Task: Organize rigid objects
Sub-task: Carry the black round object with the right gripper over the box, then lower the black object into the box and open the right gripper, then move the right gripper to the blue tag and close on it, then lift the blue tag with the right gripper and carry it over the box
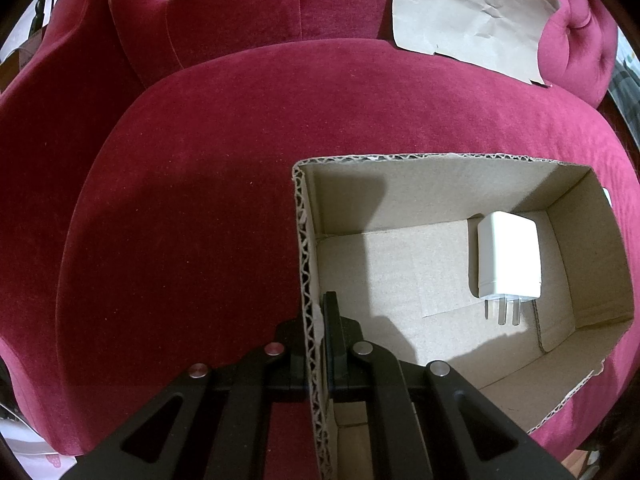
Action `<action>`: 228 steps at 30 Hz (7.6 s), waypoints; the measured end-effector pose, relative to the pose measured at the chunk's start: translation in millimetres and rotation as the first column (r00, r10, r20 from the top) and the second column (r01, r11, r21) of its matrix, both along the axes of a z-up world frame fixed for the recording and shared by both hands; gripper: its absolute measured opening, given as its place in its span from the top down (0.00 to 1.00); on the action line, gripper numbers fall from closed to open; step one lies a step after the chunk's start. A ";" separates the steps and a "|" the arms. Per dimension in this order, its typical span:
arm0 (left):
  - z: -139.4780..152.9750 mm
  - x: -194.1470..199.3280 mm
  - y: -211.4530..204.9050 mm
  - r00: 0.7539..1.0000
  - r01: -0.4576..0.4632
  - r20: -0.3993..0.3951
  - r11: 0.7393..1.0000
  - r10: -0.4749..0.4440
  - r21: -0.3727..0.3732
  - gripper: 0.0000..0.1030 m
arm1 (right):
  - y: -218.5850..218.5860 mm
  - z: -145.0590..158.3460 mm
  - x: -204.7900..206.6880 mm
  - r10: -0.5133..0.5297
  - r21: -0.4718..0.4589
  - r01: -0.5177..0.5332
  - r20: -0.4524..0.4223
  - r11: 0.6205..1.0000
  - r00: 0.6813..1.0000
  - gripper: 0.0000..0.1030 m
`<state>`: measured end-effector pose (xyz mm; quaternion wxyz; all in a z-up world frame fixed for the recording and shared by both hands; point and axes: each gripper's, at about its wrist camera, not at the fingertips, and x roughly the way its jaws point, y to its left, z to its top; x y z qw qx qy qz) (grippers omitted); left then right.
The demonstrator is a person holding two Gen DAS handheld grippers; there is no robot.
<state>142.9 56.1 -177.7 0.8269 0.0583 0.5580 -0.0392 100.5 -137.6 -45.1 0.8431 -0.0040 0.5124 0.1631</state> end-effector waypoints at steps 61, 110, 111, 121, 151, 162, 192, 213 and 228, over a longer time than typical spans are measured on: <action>0.6 1.3 3.2 1.000 -0.005 0.001 1.000 0.005 -0.012 0.96 | 74.6 -53.5 33.0 0.049 0.005 -0.049 -0.035 0.999 0.998 0.03; -0.2 -0.5 5.0 1.000 -0.001 0.005 1.000 0.001 -0.003 0.96 | -105.0 -83.0 -0.9 -0.273 -0.145 0.255 -0.118 0.956 0.955 0.00; -0.2 -0.4 5.2 1.000 -0.001 0.005 1.000 0.001 -0.003 0.96 | -105.7 -88.5 -2.5 -0.271 -0.150 0.252 -0.126 0.956 0.954 0.00; -0.2 -0.4 4.6 1.000 0.000 0.005 1.000 0.000 -0.002 0.96 | -109.4 -127.8 -8.6 -0.270 -0.174 0.238 -0.193 0.956 0.943 0.00; -0.5 -0.5 3.6 1.000 -0.001 0.006 1.000 0.001 0.002 0.96 | -115.4 -151.7 -16.7 -0.274 -0.156 0.249 -0.168 0.956 0.947 0.05; -0.4 -0.4 3.4 1.000 -0.001 0.007 1.000 0.001 0.004 0.96 | -125.6 -132.5 -17.6 -0.323 -0.182 0.294 -0.152 0.938 0.934 0.74; -0.1 -1.0 2.7 1.000 0.001 0.009 1.000 -0.001 0.006 0.96 | -106.2 -55.3 -11.1 -0.284 -0.137 0.276 -0.045 0.951 0.958 0.74; -0.1 -1.3 2.1 1.000 0.001 0.008 1.000 -0.001 0.005 0.96 | -48.4 -5.2 2.4 -0.150 -0.071 0.154 0.051 0.986 0.987 0.74; 0.1 -1.2 1.9 1.000 0.002 0.009 1.000 -0.002 0.006 0.96 | 5.1 1.4 8.9 -0.064 -0.009 0.065 0.064 0.998 0.996 0.74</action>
